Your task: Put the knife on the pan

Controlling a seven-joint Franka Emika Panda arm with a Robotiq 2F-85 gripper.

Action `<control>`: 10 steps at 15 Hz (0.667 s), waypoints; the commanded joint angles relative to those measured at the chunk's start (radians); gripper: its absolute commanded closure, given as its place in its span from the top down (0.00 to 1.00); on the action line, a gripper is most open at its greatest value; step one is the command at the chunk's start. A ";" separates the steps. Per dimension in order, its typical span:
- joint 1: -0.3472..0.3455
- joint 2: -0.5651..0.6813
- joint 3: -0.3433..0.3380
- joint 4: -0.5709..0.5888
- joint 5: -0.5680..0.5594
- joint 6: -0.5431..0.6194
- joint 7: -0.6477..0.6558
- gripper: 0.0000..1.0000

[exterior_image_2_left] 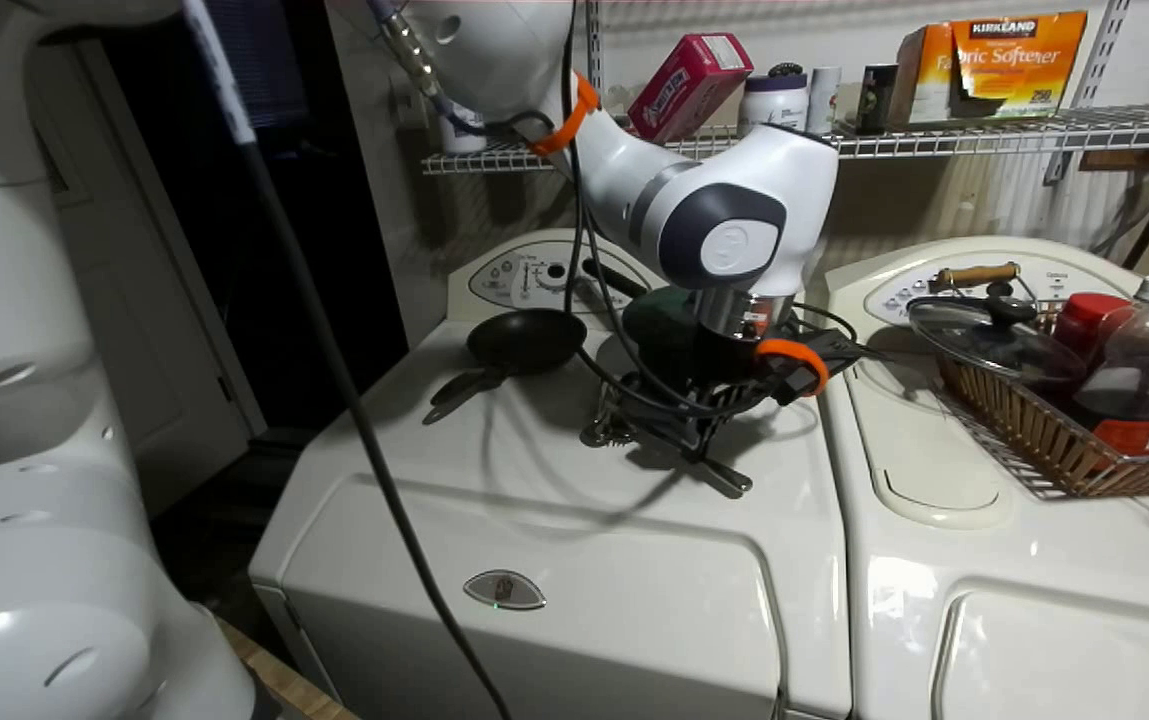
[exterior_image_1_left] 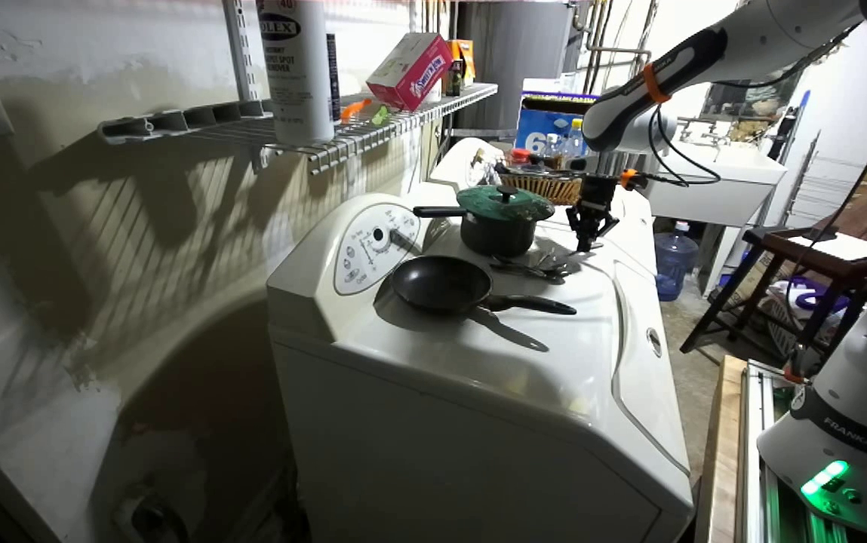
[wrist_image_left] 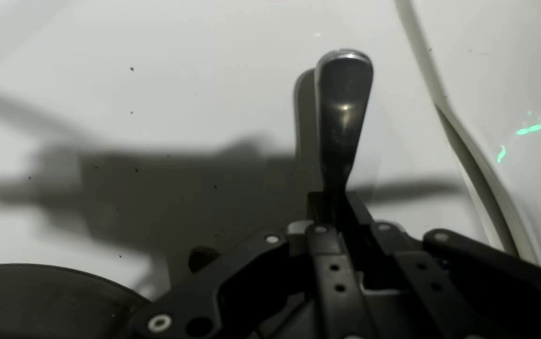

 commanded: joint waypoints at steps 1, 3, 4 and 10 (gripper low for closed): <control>0.024 -0.088 -0.004 -0.082 -0.015 -0.008 -0.002 0.05; 0.050 -0.108 0.008 -0.104 -0.011 -0.024 0.027 0.05; 0.068 -0.118 0.016 -0.115 -0.015 -0.034 0.044 0.05; 0.182 -0.183 0.082 -0.132 0.022 -0.054 0.173 0.05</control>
